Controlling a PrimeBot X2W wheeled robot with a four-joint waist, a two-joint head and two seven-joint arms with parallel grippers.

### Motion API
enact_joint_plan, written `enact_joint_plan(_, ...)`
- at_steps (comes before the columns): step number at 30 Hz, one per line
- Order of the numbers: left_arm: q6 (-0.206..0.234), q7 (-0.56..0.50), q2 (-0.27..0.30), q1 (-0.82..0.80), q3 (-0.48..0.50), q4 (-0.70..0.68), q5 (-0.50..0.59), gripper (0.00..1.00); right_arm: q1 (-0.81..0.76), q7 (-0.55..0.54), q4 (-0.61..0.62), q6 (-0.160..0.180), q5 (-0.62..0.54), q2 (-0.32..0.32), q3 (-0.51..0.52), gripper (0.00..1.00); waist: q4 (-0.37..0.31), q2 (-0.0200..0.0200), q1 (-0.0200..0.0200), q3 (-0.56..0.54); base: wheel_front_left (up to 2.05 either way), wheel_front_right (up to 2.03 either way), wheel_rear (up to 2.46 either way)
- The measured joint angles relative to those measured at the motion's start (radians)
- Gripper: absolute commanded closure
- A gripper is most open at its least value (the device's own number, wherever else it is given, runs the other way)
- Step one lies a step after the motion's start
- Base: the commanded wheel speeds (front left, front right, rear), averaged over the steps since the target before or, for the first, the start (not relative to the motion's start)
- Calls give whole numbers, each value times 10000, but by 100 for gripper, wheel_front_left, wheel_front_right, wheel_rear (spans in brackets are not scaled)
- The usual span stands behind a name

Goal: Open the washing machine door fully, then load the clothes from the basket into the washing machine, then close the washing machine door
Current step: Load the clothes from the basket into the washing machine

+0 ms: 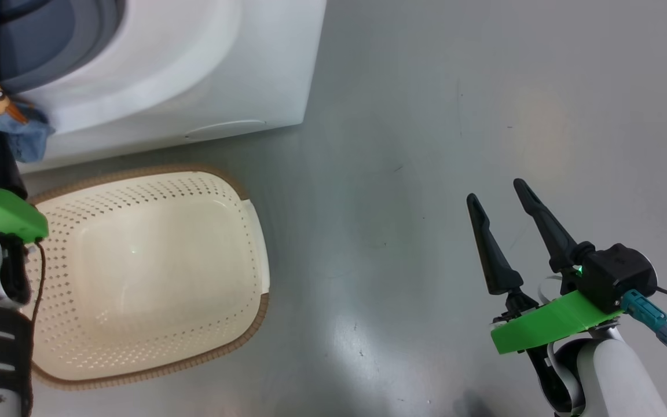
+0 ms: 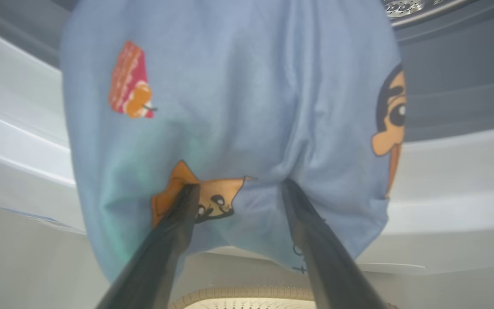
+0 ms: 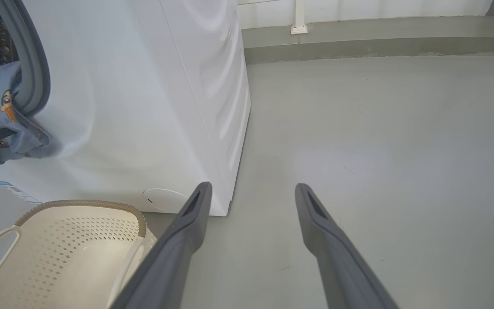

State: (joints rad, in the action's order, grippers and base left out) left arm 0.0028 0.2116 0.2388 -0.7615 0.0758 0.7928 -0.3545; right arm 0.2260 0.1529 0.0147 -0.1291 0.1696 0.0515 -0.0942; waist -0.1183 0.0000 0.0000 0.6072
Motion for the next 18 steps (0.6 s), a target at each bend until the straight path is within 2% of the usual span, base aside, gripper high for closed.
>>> enact_joint_plan(17, -408, 355, 94, -1039, 217, 1421, -389, 0, 5, 111, -102, 0, 10, -2, -19, 0, -326, 0, 0, 195, 0, 0, 0)
enact_joint_plan(18, -441, 364, 94, -1043, 222, 1444, -389, 8, 5, 121, -102, 0, 12, -2, -17, 0, -328, 0, 0, 194, 0, 0, 0)
